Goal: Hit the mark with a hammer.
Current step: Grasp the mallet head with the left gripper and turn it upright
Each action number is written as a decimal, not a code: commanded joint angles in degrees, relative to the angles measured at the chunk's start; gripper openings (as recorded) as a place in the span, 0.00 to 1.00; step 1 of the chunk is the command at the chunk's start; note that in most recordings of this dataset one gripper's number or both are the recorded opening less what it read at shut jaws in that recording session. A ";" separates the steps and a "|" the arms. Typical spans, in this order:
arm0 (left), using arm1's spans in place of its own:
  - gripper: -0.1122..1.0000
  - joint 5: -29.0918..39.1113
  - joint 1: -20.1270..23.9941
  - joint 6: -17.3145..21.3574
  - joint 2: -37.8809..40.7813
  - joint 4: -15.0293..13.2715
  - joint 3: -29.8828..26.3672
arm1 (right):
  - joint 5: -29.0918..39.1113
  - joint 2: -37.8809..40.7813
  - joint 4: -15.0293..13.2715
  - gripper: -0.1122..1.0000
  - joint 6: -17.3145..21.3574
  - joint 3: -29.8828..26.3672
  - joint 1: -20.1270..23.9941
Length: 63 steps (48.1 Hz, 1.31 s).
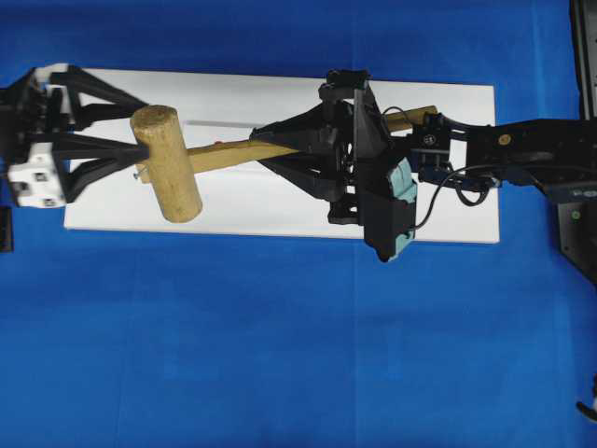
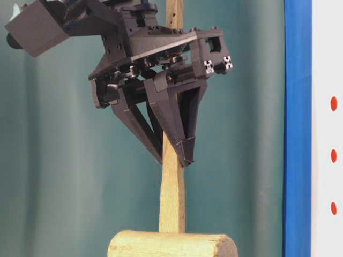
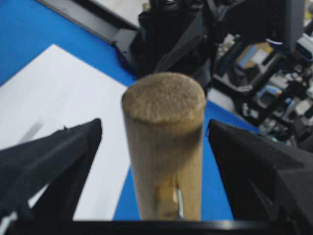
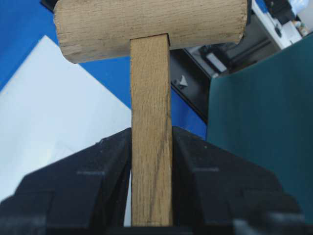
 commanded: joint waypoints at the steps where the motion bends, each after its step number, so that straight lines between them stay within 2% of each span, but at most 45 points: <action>1: 0.94 -1.41 -0.09 0.35 2.55 0.00 -2.64 | -1.14 -2.11 0.44 0.19 0.18 -0.79 -0.09; 8: 0.94 -2.37 0.26 0.44 5.98 0.00 -4.57 | -1.05 -2.11 0.62 0.19 0.18 -0.70 -0.09; 22: 0.91 -2.64 1.32 -0.53 6.50 -0.09 -4.92 | -1.14 -2.11 0.88 0.19 0.18 -0.79 -0.09; 26: 0.81 -2.11 1.23 -1.32 6.50 0.00 -4.92 | -1.14 -2.11 0.97 0.19 0.18 -0.70 -0.09; 31: 0.55 -2.37 1.23 -1.32 6.15 -0.09 -4.75 | -1.14 -2.11 1.23 0.19 0.18 -0.88 -0.09; 32: 0.52 -2.37 1.23 -1.32 6.06 -0.09 -4.75 | -1.14 -2.11 1.23 0.19 0.18 -0.88 -0.09; 48: 0.53 -2.11 1.23 -0.70 5.80 0.00 -4.66 | -1.14 -2.11 3.25 0.19 0.62 -1.14 -0.35; 56: 0.53 -2.11 1.23 -0.53 4.92 0.00 -4.48 | -0.18 -2.11 5.71 0.19 1.05 -1.58 -0.97; 63: 0.53 -2.02 1.23 -0.53 4.04 0.00 -4.13 | 0.70 -2.11 6.59 0.20 1.14 -1.58 -1.32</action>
